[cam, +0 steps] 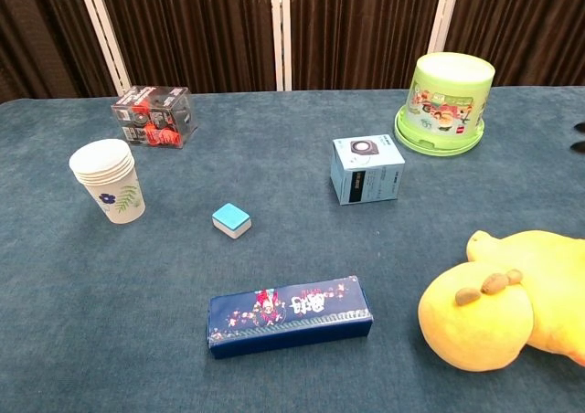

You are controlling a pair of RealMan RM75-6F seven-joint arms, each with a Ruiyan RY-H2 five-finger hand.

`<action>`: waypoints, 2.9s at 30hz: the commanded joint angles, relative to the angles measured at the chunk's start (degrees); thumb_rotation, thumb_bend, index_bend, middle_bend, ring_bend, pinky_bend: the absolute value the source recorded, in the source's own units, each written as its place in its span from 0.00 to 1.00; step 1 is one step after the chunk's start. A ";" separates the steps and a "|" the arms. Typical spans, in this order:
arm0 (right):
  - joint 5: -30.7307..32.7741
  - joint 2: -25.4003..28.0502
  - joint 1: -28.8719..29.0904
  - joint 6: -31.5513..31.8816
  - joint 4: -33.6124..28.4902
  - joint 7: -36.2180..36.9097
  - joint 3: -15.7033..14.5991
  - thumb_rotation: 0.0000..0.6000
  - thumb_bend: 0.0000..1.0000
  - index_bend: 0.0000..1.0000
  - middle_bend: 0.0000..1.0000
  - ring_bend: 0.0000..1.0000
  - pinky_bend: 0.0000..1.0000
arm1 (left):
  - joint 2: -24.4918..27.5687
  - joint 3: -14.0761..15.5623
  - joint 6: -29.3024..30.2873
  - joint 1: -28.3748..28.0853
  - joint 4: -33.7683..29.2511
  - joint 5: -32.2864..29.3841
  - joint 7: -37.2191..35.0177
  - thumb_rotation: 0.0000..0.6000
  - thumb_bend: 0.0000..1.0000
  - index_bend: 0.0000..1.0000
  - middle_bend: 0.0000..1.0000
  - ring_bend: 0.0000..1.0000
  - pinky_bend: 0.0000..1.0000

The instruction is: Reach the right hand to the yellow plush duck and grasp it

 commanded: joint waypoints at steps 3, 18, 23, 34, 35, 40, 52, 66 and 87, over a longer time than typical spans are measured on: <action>0.00 -2.28 0.75 -1.58 1.41 -0.12 -0.99 1.00 1.00 0.00 0.00 0.00 0.00 | -0.21 -0.06 -0.46 -0.25 0.19 -0.32 0.36 1.00 0.15 0.00 0.00 0.00 0.00; 0.08 -9.52 1.97 -3.88 3.94 -4.88 -1.68 1.00 1.00 0.00 0.00 0.00 0.00 | -0.18 -0.52 -1.43 -0.67 0.38 -1.91 0.48 1.00 0.15 0.00 0.00 0.00 0.00; 0.64 -10.90 2.08 -5.16 3.71 -6.62 -2.23 1.00 1.00 0.00 0.00 0.00 0.00 | 0.26 -0.49 -0.86 -0.48 0.17 -1.40 0.06 1.00 0.15 0.00 0.00 0.00 0.00; 2.98 -16.58 3.43 -7.97 4.93 -9.40 -1.14 1.00 1.00 0.00 0.00 0.00 0.00 | 0.59 -0.64 -0.89 -0.41 0.09 -1.91 -0.23 1.00 0.15 0.00 0.00 0.00 0.00; 3.47 -17.05 3.65 -8.35 5.27 -9.26 -0.98 1.00 1.00 0.00 0.00 0.00 0.00 | 0.60 -0.67 -0.96 -0.45 0.07 -2.03 -0.20 1.00 0.15 0.00 0.00 0.00 0.00; 5.35 -18.44 4.10 -9.86 6.98 -9.59 -0.82 1.00 1.00 0.00 0.00 0.00 0.00 | 0.72 -0.71 -1.31 -0.56 0.00 -2.47 -0.05 1.00 0.15 0.00 0.00 0.00 0.00; 10.03 -18.82 4.02 -11.35 9.62 -9.23 -0.19 1.00 1.00 0.00 0.00 0.00 0.00 | 0.80 -0.43 -1.73 -0.74 -0.21 -2.36 0.24 1.00 0.15 0.00 0.00 0.00 0.00; 12.85 -14.55 4.20 -10.23 4.98 -8.85 0.98 1.00 1.00 0.00 0.00 0.00 0.00 | 0.98 -0.17 -1.78 -0.78 -0.46 -1.93 0.12 1.00 0.15 0.00 0.00 0.00 0.00; 7.36 -12.92 4.06 -8.91 -1.78 -10.66 -4.19 1.00 1.00 0.00 0.00 0.00 0.00 | 0.89 0.12 -1.74 -0.78 -0.56 -1.59 0.44 1.00 0.15 0.00 0.00 0.00 0.00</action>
